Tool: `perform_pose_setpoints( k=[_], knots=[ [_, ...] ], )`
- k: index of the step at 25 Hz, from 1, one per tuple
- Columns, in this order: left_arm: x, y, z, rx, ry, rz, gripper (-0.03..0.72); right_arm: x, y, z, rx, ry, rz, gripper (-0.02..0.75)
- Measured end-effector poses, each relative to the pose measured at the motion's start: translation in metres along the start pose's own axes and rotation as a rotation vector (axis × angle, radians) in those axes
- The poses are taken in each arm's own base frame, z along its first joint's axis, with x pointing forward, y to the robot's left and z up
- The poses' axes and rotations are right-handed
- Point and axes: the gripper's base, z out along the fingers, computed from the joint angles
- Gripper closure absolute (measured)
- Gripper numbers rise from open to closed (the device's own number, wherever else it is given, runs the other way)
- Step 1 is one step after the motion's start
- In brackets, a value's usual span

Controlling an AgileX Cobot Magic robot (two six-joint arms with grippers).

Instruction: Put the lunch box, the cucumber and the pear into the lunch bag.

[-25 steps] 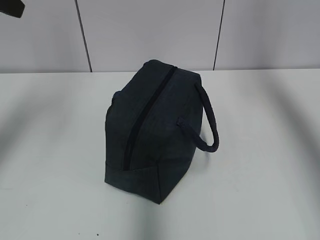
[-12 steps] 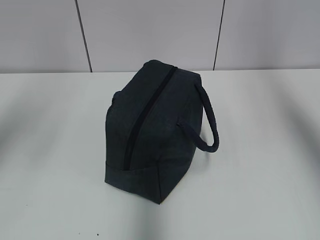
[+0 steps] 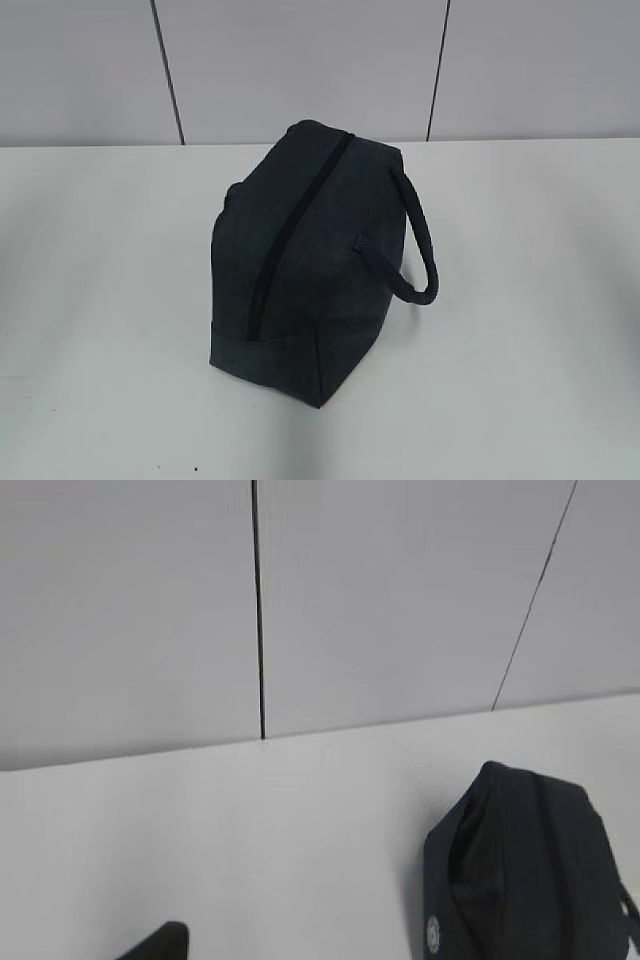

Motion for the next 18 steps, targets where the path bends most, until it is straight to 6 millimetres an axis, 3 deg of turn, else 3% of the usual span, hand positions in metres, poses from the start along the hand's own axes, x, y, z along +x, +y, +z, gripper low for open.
perform_pose_setpoints(
  k=[5, 9, 12, 18],
  knots=[
    [0.021, -0.009, -0.053, -0.001, -0.142, -0.021, 0.177, 0.059, 0.008, 0.000, 0.004, 0.045, 0.017, 0.275],
    [0.041, -0.014, -0.078, -0.002, -0.211, -0.025, 0.180, 0.097, 0.010, -0.001, 0.048, 0.057, 0.036, 0.276],
    [0.064, -0.016, -0.075, 0.008, -0.189, -0.033, 0.180, 0.120, 0.010, -0.004, 0.095, 0.044, 0.023, 0.285],
    [0.123, -0.019, -0.036, 0.049, -0.036, -0.072, 0.180, 0.158, 0.008, -0.015, 0.204, -0.010, -0.014, 0.298]
  ],
)
